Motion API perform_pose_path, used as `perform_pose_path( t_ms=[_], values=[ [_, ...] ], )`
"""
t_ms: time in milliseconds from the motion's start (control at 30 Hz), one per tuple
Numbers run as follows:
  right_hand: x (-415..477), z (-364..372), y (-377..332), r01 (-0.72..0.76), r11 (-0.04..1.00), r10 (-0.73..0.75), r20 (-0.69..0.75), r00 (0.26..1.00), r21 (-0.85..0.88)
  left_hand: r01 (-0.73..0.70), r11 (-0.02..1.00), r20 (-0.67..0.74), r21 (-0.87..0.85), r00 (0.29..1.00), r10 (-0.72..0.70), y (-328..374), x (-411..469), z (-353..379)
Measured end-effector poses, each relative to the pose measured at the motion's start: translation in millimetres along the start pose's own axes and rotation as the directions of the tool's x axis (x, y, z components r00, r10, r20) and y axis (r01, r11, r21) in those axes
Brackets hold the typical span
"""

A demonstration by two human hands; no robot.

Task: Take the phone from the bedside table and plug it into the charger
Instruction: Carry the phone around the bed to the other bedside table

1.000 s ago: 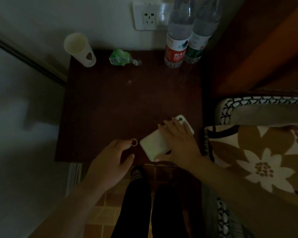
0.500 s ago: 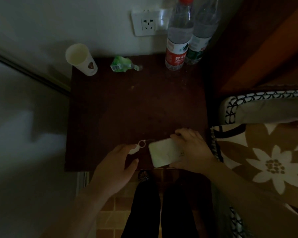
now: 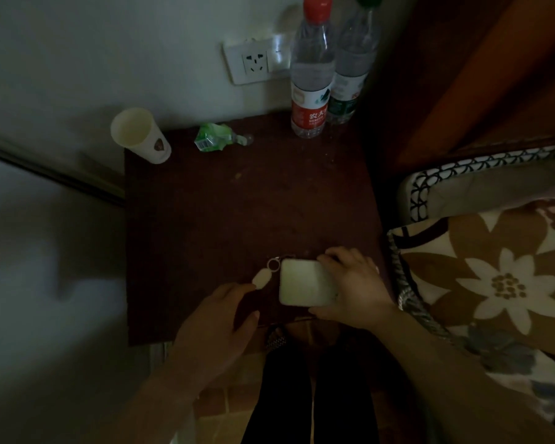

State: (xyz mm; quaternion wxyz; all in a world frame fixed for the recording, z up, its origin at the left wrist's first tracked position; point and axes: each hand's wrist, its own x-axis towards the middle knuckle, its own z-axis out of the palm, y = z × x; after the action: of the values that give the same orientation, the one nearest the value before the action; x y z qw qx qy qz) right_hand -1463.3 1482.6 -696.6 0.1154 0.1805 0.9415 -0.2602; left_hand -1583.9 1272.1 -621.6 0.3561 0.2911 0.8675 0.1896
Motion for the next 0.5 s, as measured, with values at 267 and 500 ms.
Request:
perform_pose_path(
  t_ms=[267,500],
  values=[
    [-32,-21,-18,-0.143,0.986,0.148,-0.049,0.988,0.082,-0.099,0.995,0.012,0.021,0.995,0.099,19,-11,-17],
    [-126,-104,-70,-0.277,0.936,0.331,-0.276,0.902,0.217,-0.278,0.961,0.022,0.005,0.96,0.278,97,-43,-63]
  ],
)
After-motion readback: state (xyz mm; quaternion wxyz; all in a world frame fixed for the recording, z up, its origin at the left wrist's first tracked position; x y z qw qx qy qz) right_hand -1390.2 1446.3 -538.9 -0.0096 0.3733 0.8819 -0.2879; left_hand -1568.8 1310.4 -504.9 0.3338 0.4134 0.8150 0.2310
